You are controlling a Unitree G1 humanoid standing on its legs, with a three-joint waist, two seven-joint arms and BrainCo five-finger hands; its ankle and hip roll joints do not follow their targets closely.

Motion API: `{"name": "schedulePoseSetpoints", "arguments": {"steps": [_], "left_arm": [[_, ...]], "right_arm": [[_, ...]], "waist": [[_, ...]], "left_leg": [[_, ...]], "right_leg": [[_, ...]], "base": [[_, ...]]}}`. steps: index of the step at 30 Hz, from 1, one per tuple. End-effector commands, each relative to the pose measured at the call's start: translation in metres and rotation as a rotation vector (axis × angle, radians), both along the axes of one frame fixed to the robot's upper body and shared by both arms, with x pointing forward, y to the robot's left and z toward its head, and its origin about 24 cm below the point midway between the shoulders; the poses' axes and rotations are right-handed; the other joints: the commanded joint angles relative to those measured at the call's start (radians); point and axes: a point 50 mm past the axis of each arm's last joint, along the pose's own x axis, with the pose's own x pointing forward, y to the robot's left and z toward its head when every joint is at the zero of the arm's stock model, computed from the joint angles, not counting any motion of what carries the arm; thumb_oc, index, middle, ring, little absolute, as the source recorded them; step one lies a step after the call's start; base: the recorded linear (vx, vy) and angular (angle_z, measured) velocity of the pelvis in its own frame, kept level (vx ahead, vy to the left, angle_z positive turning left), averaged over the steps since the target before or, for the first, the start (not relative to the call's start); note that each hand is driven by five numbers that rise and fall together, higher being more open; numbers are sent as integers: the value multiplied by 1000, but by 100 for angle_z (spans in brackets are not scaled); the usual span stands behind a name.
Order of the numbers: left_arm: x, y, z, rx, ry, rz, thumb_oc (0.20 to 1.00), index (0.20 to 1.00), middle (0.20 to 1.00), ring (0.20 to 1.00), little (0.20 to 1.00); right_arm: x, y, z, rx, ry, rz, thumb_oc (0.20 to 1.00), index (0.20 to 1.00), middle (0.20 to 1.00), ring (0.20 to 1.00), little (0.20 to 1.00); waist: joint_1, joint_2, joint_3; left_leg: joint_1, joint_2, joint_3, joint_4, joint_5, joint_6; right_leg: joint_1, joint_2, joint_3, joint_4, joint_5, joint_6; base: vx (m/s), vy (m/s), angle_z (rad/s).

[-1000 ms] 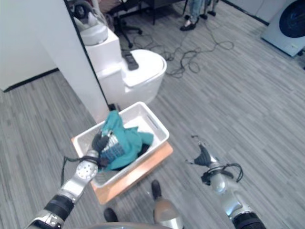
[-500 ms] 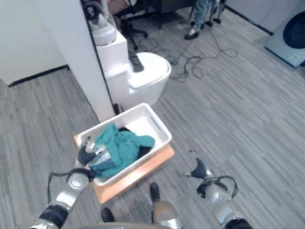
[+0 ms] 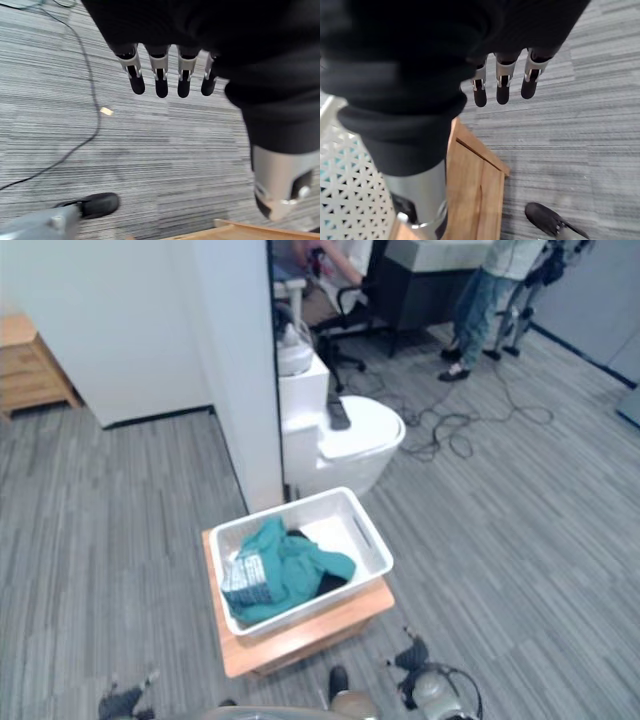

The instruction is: Tidy up the quilt and then pick up the clothes from the bed and put them into the laundry hamper.

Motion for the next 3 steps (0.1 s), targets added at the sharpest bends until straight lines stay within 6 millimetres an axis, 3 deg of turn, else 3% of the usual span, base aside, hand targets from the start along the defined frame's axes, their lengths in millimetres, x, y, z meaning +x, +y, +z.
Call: {"name": "schedulePoseSetpoints", "arguments": {"steps": [1, 3], "left_arm": [[20, -8, -3, -31, 25, -95, 1000, 1000, 1000, 1000, 1000], [11, -11, -6, -38, 90, -147, 1000, 1000, 1000, 1000, 1000]], "right_arm": [[14, -7, 1, 41, 2, -180, 1000, 1000, 1000, 1000, 1000], [3, -6, -6, 56, 63, -221, 1000, 1000, 1000, 1000, 1000]], "waist": [[-3, 17, 30], [2, 19, 23]], "left_leg": [[56, 30, -21, 1, -83, -16], [55, 27, -28, 1, -86, -15]], "right_leg": [[41, -67, -27, 6, -140, 83], [45, -70, -31, 6, -141, 84]], "base": [[27, 53, 1], [29, 43, 6]]}}
